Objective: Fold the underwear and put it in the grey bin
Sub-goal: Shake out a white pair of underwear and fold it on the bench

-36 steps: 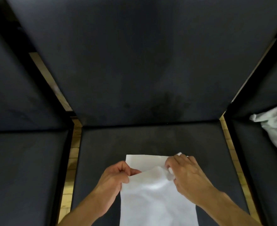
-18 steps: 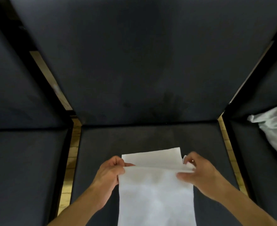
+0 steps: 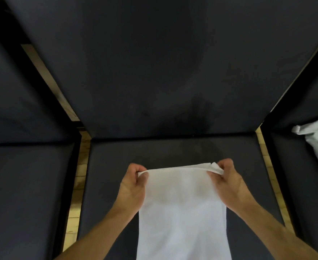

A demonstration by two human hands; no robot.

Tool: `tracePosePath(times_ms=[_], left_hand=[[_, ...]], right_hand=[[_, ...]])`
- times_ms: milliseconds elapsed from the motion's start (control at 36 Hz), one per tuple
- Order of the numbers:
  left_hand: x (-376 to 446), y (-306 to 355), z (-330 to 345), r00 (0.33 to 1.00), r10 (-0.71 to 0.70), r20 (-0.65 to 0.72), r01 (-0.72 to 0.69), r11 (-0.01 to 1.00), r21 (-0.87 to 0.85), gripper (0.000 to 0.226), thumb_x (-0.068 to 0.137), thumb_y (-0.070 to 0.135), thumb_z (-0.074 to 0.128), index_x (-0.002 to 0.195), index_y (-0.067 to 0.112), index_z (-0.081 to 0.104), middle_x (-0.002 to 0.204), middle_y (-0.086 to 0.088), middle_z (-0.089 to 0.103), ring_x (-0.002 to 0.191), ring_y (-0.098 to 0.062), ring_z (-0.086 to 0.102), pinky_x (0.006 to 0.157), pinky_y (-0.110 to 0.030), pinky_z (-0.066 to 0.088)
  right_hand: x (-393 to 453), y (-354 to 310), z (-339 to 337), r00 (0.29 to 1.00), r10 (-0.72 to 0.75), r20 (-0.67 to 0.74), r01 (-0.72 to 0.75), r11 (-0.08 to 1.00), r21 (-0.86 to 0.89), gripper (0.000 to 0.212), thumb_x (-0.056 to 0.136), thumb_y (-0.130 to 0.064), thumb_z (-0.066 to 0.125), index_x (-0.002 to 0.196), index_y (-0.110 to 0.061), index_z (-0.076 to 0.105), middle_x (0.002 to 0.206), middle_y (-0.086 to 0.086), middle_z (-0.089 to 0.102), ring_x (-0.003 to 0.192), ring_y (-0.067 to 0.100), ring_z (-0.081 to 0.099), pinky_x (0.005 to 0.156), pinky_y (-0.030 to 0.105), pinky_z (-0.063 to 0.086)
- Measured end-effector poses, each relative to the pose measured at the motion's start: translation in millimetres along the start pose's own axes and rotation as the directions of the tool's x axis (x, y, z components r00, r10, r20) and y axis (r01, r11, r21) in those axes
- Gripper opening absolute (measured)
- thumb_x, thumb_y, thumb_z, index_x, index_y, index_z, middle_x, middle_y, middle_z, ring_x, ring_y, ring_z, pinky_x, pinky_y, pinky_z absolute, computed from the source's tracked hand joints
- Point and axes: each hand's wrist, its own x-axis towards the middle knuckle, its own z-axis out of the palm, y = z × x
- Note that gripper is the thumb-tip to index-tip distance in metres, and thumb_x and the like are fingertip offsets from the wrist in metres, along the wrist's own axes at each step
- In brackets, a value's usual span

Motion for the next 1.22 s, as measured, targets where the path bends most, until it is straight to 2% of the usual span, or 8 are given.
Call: tracePosePath(times_ms=[278,444,611,806,889,972,1083,1222], left_hand=[[-3.7,9.2,10.9,0.988,0.053,-0.146,-0.026,0.983,0.182,0.018,0.093,0.019,0.057,0.107,0.017,0.045,0.094,-0.003,0.058,0.08,-0.016,0.059,0.065,-0.027,0.053],[-45.8,-1.3,26.6,0.728,0.686,0.002,-0.546,0.579,0.606,0.037,0.082,0.028,0.062,0.112,0.013,0.046,0.131,-0.009,0.042,0.111,-0.023,0.043,0.093,-0.034,0.039],[-73.2,-63.8,40.3,0.675,0.463,0.574,-0.728,0.294,0.619,0.077,0.076,0.058,0.055,0.13,0.005,0.043,0.144,-0.015,0.043,0.134,-0.026,0.035,0.106,-0.039,0.028],[-43.6,-22.4,15.5,0.732,0.217,0.645,-0.676,0.125,0.726,0.105,0.063,0.056,0.075,0.145,0.017,0.023,0.157,-0.016,0.014,0.145,-0.033,0.004,0.112,-0.056,0.005],[-39.2,-6.6,8.9,0.888,0.145,0.437,-0.46,0.222,0.86,0.088,0.092,0.04,0.053,0.15,0.022,-0.011,0.154,-0.007,-0.028,0.135,-0.027,-0.036,0.111,-0.055,-0.019],[-51.5,-7.8,5.7,0.982,0.09,0.166,-0.189,0.503,0.843,0.081,0.093,0.041,0.053,0.149,0.021,-0.002,0.156,-0.002,0.002,0.145,-0.023,0.001,0.119,-0.044,0.009],[-59.8,-9.1,3.9,0.998,-0.059,-0.016,0.051,0.669,0.741,0.074,0.087,0.051,0.057,0.144,0.021,0.019,0.143,0.004,0.031,0.134,-0.018,0.029,0.11,-0.037,0.028],[-55.0,-10.5,-2.5,0.972,-0.229,0.057,0.115,0.669,0.734,0.034,0.08,0.045,0.064,0.1,0.025,0.046,0.101,0.008,0.056,0.104,-0.017,0.054,0.097,-0.037,0.039]], right_hand=[[3.2,-9.9,3.4,0.996,0.09,-0.027,-0.089,0.995,0.036,0.028,0.093,-0.029,0.055,0.113,-0.018,0.039,0.093,0.001,0.058,0.077,0.015,0.059,0.062,0.029,0.052],[-30.6,-18.4,15.1,0.894,-0.358,-0.27,0.259,0.904,-0.341,0.052,0.09,-0.017,0.059,0.137,-0.016,0.037,0.133,0.003,0.043,0.117,0.017,0.047,0.094,0.03,0.048],[-35.9,31.4,55.0,0.763,-0.564,0.314,0.628,0.537,-0.563,0.048,0.102,-0.029,0.011,0.137,-0.013,0.039,0.146,0.011,0.041,0.138,0.02,0.028,0.111,0.033,0.019],[-69.8,51.0,51.8,0.938,-0.321,0.13,0.317,0.645,-0.695,0.065,0.1,-0.036,0.012,0.116,-0.001,0.065,0.118,0.021,0.062,0.103,0.037,0.063,0.074,0.044,0.055],[-102.0,61.7,57.9,0.979,-0.178,0.098,0.193,0.67,-0.717,0.045,0.082,-0.025,0.035,0.086,0.003,0.071,0.079,0.02,0.06,0.057,0.034,0.058,0.036,0.033,0.043],[-109.3,49.5,46.3,0.982,-0.163,0.096,0.184,0.705,-0.685,0.026,0.062,-0.023,0.045,0.063,-0.005,0.064,0.064,0.012,0.052,0.042,0.028,0.051,0.032,0.029,0.038],[-79.1,19.3,27.2,0.937,-0.346,0.052,0.295,0.702,-0.648,0.058,0.04,-0.015,0.087,0.096,-0.01,0.071,0.096,0.009,0.067,0.078,0.026,0.069,0.059,0.037,0.057],[-43.3,-28.1,40.6,0.899,-0.388,0.203,0.438,0.805,-0.401,0.073,0.093,-0.021,0.052,0.151,-0.022,0.008,0.15,-0.002,0.026,0.136,0.019,0.028,0.11,0.033,0.026]])
